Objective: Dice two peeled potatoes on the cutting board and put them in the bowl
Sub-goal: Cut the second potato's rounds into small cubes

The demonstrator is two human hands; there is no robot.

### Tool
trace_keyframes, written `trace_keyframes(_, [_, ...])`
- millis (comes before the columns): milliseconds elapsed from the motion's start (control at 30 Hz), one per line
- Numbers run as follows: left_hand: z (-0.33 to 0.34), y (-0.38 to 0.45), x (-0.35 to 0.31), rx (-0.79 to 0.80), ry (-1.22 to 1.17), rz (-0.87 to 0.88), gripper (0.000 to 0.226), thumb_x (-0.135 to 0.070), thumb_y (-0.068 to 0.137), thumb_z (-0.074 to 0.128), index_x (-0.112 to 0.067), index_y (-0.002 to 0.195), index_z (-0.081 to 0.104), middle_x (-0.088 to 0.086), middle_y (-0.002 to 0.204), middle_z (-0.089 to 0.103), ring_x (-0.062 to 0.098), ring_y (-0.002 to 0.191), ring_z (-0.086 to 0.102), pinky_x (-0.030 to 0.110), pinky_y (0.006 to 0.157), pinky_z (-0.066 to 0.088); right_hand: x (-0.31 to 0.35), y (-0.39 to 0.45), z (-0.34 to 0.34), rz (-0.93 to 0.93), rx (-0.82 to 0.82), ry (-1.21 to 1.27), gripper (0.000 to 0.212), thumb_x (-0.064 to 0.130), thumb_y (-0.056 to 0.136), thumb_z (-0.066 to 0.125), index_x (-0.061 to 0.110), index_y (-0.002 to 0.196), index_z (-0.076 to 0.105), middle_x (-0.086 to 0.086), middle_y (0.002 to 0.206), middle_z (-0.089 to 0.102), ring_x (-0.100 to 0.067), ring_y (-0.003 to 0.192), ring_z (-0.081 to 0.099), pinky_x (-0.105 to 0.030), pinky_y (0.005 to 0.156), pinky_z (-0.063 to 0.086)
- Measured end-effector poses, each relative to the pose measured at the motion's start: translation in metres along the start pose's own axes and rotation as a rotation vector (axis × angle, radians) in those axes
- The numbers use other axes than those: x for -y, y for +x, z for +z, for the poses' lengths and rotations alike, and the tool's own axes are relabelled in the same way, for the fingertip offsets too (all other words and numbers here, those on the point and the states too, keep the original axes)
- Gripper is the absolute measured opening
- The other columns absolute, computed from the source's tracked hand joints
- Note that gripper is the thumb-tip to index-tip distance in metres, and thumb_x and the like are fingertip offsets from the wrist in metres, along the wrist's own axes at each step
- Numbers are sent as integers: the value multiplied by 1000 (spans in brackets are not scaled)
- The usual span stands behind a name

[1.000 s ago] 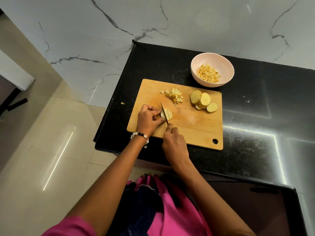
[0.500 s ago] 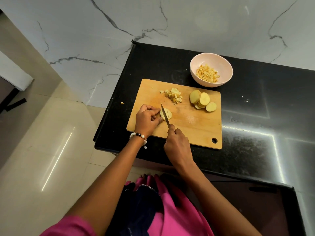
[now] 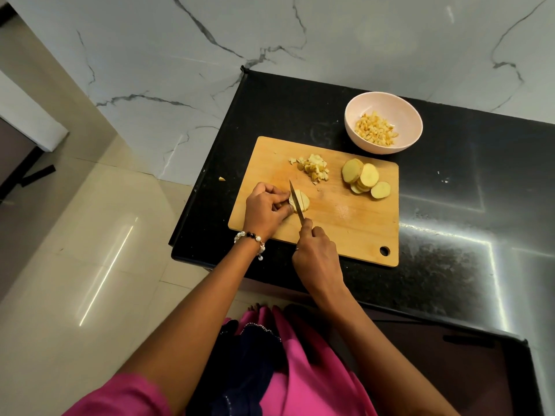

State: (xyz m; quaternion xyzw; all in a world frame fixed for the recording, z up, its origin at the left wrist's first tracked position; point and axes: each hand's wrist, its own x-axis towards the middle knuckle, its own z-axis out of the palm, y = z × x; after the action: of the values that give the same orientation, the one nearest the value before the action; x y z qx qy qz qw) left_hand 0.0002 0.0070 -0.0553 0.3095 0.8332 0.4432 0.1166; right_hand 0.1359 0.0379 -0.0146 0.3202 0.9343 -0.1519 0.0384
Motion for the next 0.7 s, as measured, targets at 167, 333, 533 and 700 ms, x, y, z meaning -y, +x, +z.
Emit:
trace_keyframes(167, [-1, 2, 0, 2, 3, -2, 31, -12, 74, 79, -4, 104, 71, 2, 100, 56, 6, 75, 53, 4, 68, 44, 5, 8, 1, -22, -42, 5, 53, -2, 92, 31, -9, 144, 21, -28, 119, 51, -42, 86, 58, -35, 65, 32])
trace_keyframes(333, [1, 2, 2, -4, 13, -5, 31, -14, 74, 79, -3, 103, 72, -1, 98, 53, 8, 86, 53, 2, 72, 42, 8, 9, 9, -71, -107, 2, 47, -13, 72, 52, -21, 119, 50, -29, 78, 59, -36, 43, 52, -27, 44, 29])
trace_keyframes(533, [2, 1, -1, -14, 33, -12, 33, -17, 75, 79, -7, 106, 71, 3, 102, 56, 8, 82, 53, 9, 73, 45, -9, -19, 19, -35, -103, 49, 52, -11, 75, 52, -14, 127, 47, -26, 90, 60, -40, 56, 57, -30, 46, 33])
trace_keyframes(700, [1, 0, -7, 1, 42, -66, 36, -12, 74, 78, -6, 109, 69, 0, 101, 54, 8, 79, 53, 0, 68, 41, -21, -12, 11, -49, -164, 221, 46, 1, 91, 40, -6, 136, 39, -24, 101, 59, -42, 85, 56, -38, 64, 38])
